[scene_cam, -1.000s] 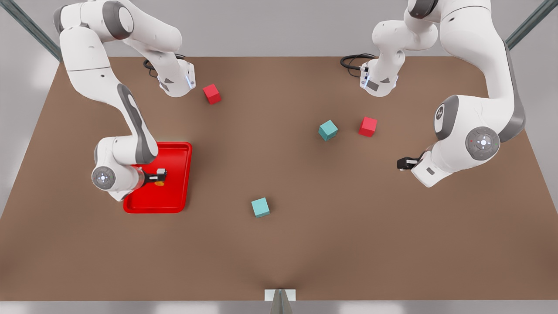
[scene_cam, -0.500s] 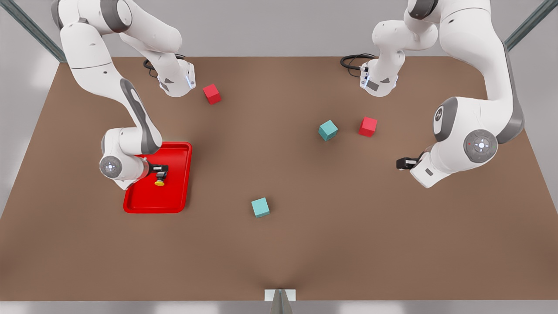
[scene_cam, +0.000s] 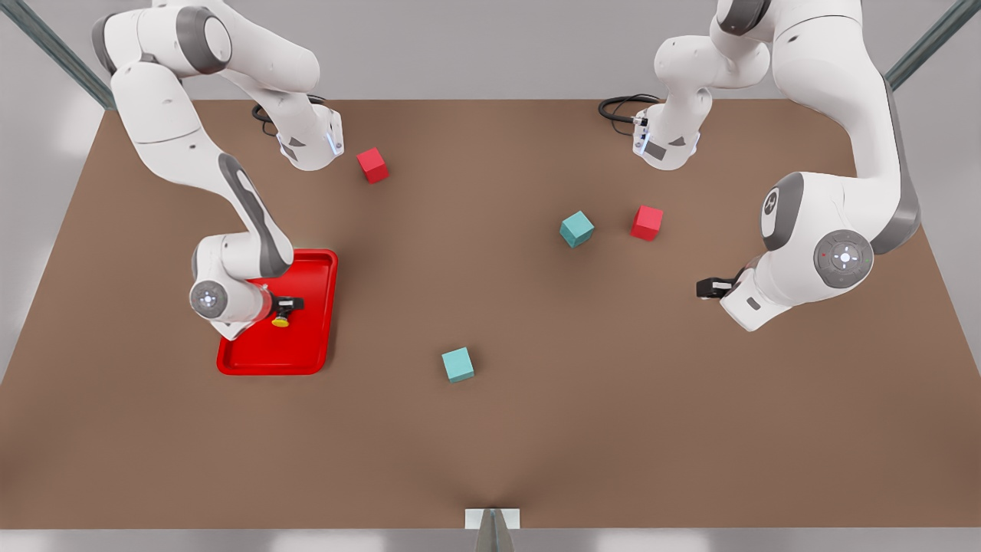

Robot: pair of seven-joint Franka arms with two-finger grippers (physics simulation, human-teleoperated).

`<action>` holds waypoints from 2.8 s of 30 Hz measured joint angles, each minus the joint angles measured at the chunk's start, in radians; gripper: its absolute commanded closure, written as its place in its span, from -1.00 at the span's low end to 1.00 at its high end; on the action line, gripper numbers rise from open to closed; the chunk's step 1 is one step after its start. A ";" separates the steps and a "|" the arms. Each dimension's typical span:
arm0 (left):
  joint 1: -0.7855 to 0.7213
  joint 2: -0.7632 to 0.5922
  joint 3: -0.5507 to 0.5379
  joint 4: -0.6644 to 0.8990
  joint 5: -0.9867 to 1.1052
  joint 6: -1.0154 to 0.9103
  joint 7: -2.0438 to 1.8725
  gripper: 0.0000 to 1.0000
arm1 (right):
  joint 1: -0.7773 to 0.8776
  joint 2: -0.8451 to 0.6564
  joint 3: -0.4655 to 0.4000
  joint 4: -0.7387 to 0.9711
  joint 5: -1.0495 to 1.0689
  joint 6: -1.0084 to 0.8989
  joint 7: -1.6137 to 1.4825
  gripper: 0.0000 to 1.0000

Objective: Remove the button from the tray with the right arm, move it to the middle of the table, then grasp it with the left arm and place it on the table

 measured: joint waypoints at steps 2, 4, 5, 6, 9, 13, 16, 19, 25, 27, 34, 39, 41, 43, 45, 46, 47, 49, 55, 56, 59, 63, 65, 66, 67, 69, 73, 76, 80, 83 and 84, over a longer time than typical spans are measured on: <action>0.001 0.001 0.000 0.000 0.000 0.000 0.000 -1.00 | 0.000 0.004 0.000 0.000 -0.001 0.008 0.001 -1.00; 0.001 0.001 0.000 0.000 0.001 0.000 0.000 -1.00 | 0.001 0.005 0.000 0.000 -0.001 0.016 0.002 -1.00; 0.001 0.001 0.000 0.000 0.001 0.000 0.000 -1.00 | 0.000 0.002 0.000 -0.003 -0.001 0.018 0.002 -1.00; 0.001 0.002 0.000 0.000 0.001 0.000 0.000 -1.00 | 0.000 -0.001 0.000 -0.007 -0.002 0.021 0.002 -1.00; 0.002 0.006 0.000 -0.001 0.001 0.000 0.000 -1.00 | 0.002 -0.011 0.000 -0.042 -0.002 0.036 0.003 -1.00; 0.003 0.012 0.000 -0.002 0.001 0.001 0.000 -1.00 | 0.014 -0.010 0.000 -0.058 -0.002 0.058 0.005 -0.50; 0.002 0.012 0.000 -0.002 0.001 0.002 0.000 -1.00 | 0.014 -0.009 0.000 -0.060 -0.003 0.070 0.005 -0.25; 0.001 0.013 0.000 -0.002 0.001 0.003 0.000 -1.00 | 0.008 -0.011 0.000 -0.060 -0.006 0.077 0.005 -0.22; 0.001 0.016 0.000 0.000 0.001 0.004 0.000 -1.00 | 0.007 -0.017 0.001 -0.060 -0.004 0.084 0.000 0.18; 0.002 0.016 0.000 0.000 0.001 0.004 0.000 -1.00 | 0.006 -0.020 0.002 -0.060 0.000 0.086 -0.004 0.23; 0.003 0.012 0.000 0.003 0.002 0.001 0.000 -1.00 | 0.055 -0.105 0.006 0.022 0.059 -0.009 -0.013 0.20; 0.007 0.009 0.000 0.003 0.003 0.000 0.001 -1.00 | 0.445 -0.052 -0.192 0.291 0.242 -0.182 0.013 0.19; 0.008 0.008 0.001 0.003 0.003 -0.001 0.001 -1.00 | 0.768 0.032 -0.419 0.437 0.383 -0.257 0.036 0.18; 0.008 0.008 0.001 0.003 0.003 -0.001 0.001 -1.00 | 1.018 0.147 -0.569 0.594 0.545 -0.324 0.070 0.18; 0.010 0.009 0.000 0.003 0.003 -0.001 0.001 -1.00 | 1.185 0.277 -0.680 0.761 0.717 -0.379 0.110 0.17; 0.011 0.010 0.001 0.003 0.003 -0.001 0.001 -1.00 | 1.221 0.346 -0.702 0.851 0.794 -0.401 0.132 0.16; 0.012 0.010 0.001 0.003 0.003 -0.001 0.001 -1.00 | 1.255 0.415 -0.726 0.922 0.873 -0.418 0.152 0.15; 0.014 0.013 0.000 0.003 0.003 -0.001 0.001 -1.00 | 1.294 0.517 -0.753 1.021 1.025 -0.440 0.192 0.15; 0.012 0.021 0.000 0.004 0.012 0.002 0.002 -1.00 | 1.286 0.699 -0.754 1.169 1.345 -0.333 0.315 -1.00; 0.011 0.021 0.000 0.004 0.013 0.003 0.002 -1.00 | 1.279 0.705 -0.754 1.179 1.370 -0.310 0.336 -1.00; 0.010 0.021 0.000 0.006 0.015 0.004 0.002 -1.00 | 1.230 0.654 -0.755 1.179 1.405 -0.273 0.396 -1.00; -0.129 0.017 -0.110 0.098 0.008 -0.003 -0.049 -1.00 | 1.025 0.173 -0.595 0.778 1.072 -0.334 0.429 -1.00; -0.273 0.086 -0.191 0.198 0.010 -0.004 -0.092 -1.00 | 0.850 -0.075 -0.575 0.517 0.768 -0.386 0.394 -1.00; -0.323 0.127 -0.214 0.244 0.010 -0.004 -0.108 -1.00 | 0.763 -0.149 -0.597 0.442 0.626 -0.415 0.360 -1.00; -0.348 0.156 -0.228 0.267 0.010 -0.004 -0.118 -1.00 | 0.702 -0.205 -0.637 0.405 0.517 -0.443 0.327 -1.00; -0.356 0.215 -0.234 0.274 0.021 0.018 -0.133 -1.00 | 0.589 -0.245 -0.668 0.507 0.371 -0.524 0.266 -1.00; -0.348 0.348 -0.230 0.272 0.082 0.078 -0.157 -1.00 | 0.342 -0.351 -0.446 0.612 0.244 -0.691 0.167 -1.00; -0.321 0.386 -0.231 0.273 0.106 0.120 -0.169 -1.00 | 0.215 -0.382 -0.293 0.620 0.211 -0.770 0.115 -1.00; -0.303 0.401 -0.236 0.224 0.109 0.163 -0.174 -1.00 | 0.193 -0.350 -0.228 0.664 0.192 -0.831 0.058 -1.00; -0.302 0.359 -0.258 0.114 0.108 0.216 -0.180 -1.00 | 0.141 -0.343 -0.199 0.690 0.159 -0.842 0.020 -1.00; -0.303 0.341 -0.262 0.065 0.110 0.239 -0.181 -1.00 | 0.135 -0.344 -0.188 0.687 0.143 -0.835 0.003 -1.00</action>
